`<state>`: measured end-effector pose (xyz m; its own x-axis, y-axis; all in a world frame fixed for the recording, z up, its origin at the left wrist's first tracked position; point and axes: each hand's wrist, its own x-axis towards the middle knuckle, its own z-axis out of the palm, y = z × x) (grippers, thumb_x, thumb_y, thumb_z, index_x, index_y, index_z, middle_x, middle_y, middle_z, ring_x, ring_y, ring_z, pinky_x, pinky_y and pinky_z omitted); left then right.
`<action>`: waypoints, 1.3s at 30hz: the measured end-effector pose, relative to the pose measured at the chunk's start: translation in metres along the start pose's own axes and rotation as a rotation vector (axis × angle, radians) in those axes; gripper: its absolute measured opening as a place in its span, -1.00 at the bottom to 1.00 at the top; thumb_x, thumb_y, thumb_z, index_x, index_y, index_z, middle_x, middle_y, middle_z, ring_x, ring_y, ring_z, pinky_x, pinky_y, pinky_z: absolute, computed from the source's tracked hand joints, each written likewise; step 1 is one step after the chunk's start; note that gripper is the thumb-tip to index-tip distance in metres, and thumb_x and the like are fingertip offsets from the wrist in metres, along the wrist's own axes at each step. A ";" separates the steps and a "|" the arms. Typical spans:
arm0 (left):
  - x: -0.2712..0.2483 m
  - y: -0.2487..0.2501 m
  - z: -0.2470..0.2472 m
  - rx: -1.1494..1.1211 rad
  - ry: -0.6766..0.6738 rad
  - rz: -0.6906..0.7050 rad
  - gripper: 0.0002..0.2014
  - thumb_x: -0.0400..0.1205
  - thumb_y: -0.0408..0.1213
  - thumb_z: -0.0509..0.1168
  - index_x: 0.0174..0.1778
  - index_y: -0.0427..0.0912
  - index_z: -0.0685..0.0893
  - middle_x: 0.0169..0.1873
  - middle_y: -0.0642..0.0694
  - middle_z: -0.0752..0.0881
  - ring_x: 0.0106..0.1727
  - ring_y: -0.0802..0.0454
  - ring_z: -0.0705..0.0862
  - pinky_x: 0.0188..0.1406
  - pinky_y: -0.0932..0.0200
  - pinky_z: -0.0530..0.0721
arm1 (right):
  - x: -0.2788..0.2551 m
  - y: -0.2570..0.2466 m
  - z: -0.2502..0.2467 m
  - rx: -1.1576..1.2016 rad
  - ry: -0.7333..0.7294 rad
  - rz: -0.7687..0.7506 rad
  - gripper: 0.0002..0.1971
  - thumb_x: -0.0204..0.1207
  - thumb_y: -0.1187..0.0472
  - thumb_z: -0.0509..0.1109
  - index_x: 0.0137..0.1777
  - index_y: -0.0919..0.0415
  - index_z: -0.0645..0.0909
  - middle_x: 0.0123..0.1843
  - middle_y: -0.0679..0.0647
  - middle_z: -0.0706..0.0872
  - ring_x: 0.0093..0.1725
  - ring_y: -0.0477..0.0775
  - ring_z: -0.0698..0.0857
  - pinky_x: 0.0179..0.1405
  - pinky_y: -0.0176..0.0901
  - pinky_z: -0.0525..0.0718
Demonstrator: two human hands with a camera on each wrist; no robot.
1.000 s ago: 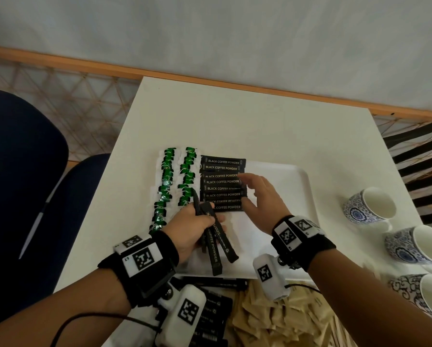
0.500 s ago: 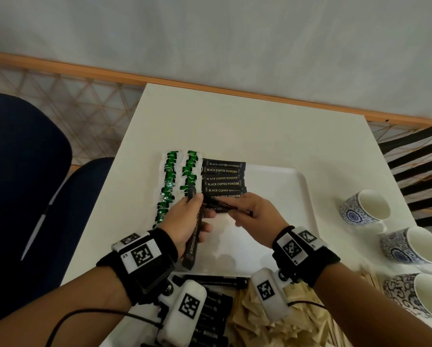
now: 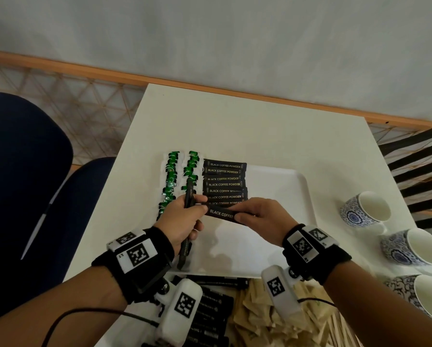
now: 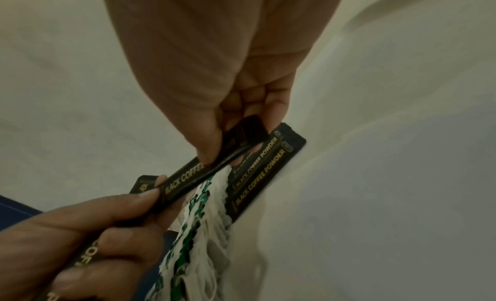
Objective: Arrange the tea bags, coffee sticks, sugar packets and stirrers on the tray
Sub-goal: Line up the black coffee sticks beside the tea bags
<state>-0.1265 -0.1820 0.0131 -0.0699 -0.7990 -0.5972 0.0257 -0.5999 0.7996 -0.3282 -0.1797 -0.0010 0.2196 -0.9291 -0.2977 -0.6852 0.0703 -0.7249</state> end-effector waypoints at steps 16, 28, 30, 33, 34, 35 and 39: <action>0.000 0.013 -0.005 -0.210 0.008 -0.044 -0.80 0.65 -0.48 0.12 -0.07 -0.16 0.62 -0.39 -0.11 0.55 -0.36 -0.03 0.52 -0.24 0.06 0.57 | 0.023 0.009 0.009 -0.341 0.057 0.046 -0.82 0.50 0.11 0.41 0.06 -0.08 0.75 -0.03 -0.12 0.67 0.02 -0.07 0.62 0.08 -0.24 0.55; 0.008 0.007 -0.013 -0.257 -0.011 -0.067 -0.78 0.70 -0.52 0.13 0.13 -0.17 0.57 -0.11 -0.24 0.68 -0.10 -0.21 0.78 -0.34 -0.02 0.79 | 0.032 0.013 0.015 -0.387 0.152 -0.004 -0.83 0.47 0.07 0.43 0.05 -0.08 0.69 -0.10 -0.15 0.54 0.05 -0.01 0.58 0.02 -0.16 0.58; 0.009 0.006 -0.013 -0.259 -0.009 -0.074 -0.74 0.71 -0.53 0.10 0.22 -0.17 0.54 -0.09 -0.24 0.68 -0.05 -0.22 0.77 -0.29 -0.05 0.78 | 0.032 0.014 0.015 -0.404 0.151 -0.014 -0.82 0.48 0.07 0.43 0.07 -0.06 0.69 -0.08 -0.15 0.53 0.08 -0.01 0.56 0.04 -0.17 0.56; 0.011 0.006 -0.011 -0.259 -0.006 -0.072 -0.72 0.71 -0.55 0.07 0.24 -0.18 0.51 -0.10 -0.23 0.67 -0.06 -0.19 0.75 -0.23 -0.06 0.74 | 0.031 0.014 0.016 -0.360 0.200 -0.063 -0.84 0.48 0.07 0.44 0.06 -0.05 0.70 -0.08 -0.15 0.53 0.07 -0.04 0.53 0.09 -0.19 0.53; 0.011 0.006 -0.010 -0.264 -0.001 -0.070 -0.73 0.71 -0.56 0.06 0.23 -0.19 0.51 -0.12 -0.22 0.67 -0.06 -0.18 0.74 -0.23 -0.05 0.73 | 0.030 0.011 0.016 -0.306 0.226 -0.091 -0.86 0.49 0.07 0.43 0.03 -0.06 0.71 -0.09 -0.15 0.56 0.04 -0.06 0.55 0.09 -0.17 0.55; 0.012 0.006 -0.009 -0.273 0.006 -0.071 -0.74 0.71 -0.56 0.05 0.20 -0.20 0.50 -0.13 -0.22 0.66 -0.05 -0.18 0.74 -0.22 -0.04 0.73 | 0.028 0.007 0.017 -0.235 0.237 -0.106 -0.89 0.51 0.06 0.42 0.00 -0.06 0.71 -0.09 -0.14 0.60 0.00 -0.07 0.58 0.07 -0.15 0.59; 0.011 0.007 -0.004 -0.359 0.005 -0.066 -0.78 0.69 -0.58 0.04 0.04 -0.20 0.48 -0.17 -0.23 0.64 -0.09 -0.18 0.73 -0.16 -0.08 0.76 | 0.018 -0.020 0.019 0.033 -0.012 0.015 -0.80 0.61 -0.06 0.29 -0.03 -0.03 0.70 -0.15 -0.04 0.76 -0.17 -0.07 0.69 -0.02 -0.07 0.71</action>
<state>-0.1231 -0.1955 0.0121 -0.0779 -0.7575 -0.6482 0.3700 -0.6257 0.6867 -0.2968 -0.1907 -0.0036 0.2181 -0.9232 -0.3163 -0.6654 0.0964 -0.7402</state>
